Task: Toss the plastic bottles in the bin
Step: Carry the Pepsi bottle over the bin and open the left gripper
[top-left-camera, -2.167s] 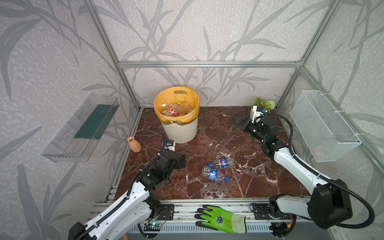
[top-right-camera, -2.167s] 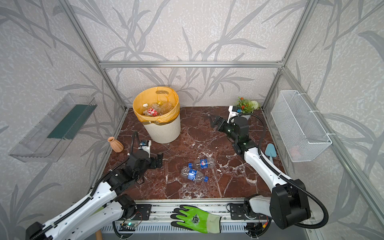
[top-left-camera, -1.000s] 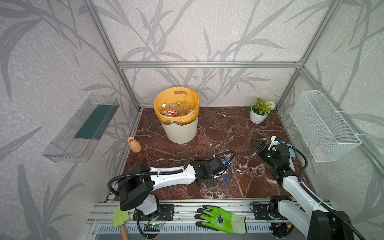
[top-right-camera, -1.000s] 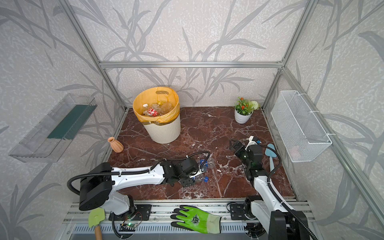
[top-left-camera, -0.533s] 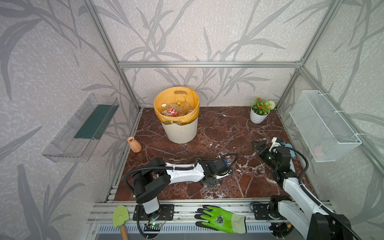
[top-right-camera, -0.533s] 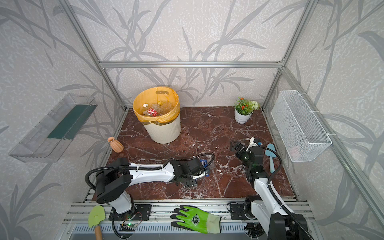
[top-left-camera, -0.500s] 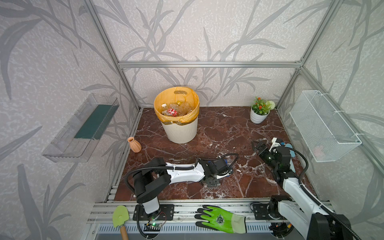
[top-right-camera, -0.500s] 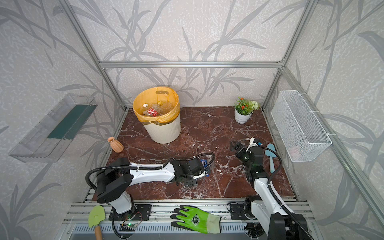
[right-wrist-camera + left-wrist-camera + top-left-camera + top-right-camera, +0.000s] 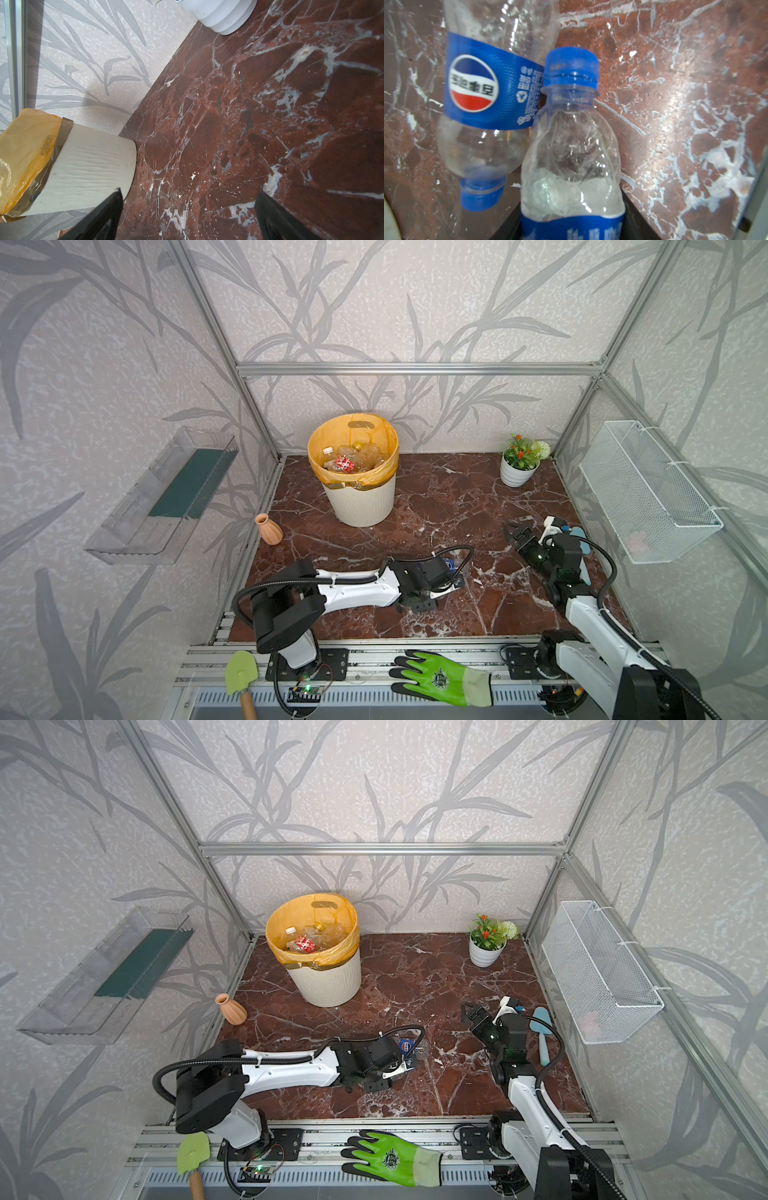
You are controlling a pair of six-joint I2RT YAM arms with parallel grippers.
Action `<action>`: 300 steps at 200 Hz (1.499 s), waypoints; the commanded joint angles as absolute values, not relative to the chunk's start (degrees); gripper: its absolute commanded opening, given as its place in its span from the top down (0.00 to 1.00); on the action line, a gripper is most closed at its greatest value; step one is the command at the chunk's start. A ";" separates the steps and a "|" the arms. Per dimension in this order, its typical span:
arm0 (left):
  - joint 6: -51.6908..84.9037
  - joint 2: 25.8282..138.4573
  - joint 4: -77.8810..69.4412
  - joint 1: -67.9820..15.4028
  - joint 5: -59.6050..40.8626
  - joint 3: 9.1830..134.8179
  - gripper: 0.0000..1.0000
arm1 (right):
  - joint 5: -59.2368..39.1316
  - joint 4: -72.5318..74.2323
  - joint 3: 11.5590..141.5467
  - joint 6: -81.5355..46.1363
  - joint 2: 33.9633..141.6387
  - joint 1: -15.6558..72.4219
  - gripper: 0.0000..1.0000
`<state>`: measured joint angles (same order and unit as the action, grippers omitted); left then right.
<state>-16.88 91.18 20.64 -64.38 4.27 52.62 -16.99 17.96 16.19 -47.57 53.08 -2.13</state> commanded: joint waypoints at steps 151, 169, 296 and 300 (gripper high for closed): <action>-35.11 41.39 -8.44 -57.79 19.57 61.62 0.66 | -19.25 24.07 15.72 -51.68 55.75 -2.33 0.01; -34.39 44.72 -11.20 -51.76 16.72 63.39 0.66 | -19.34 23.48 16.03 -51.93 54.82 -2.37 0.01; -9.55 63.86 -2.89 -19.25 -3.49 69.85 0.01 | -19.25 14.32 19.44 -49.33 47.80 -2.30 0.01; -9.78 63.03 -2.43 -19.24 -3.27 69.66 0.01 | -19.36 14.20 19.70 -49.18 48.00 -2.32 0.01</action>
<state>-8.51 71.09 -0.71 -19.11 -1.48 70.04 -19.14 16.34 17.12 -50.89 48.31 -2.15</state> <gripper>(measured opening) 0.970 0.990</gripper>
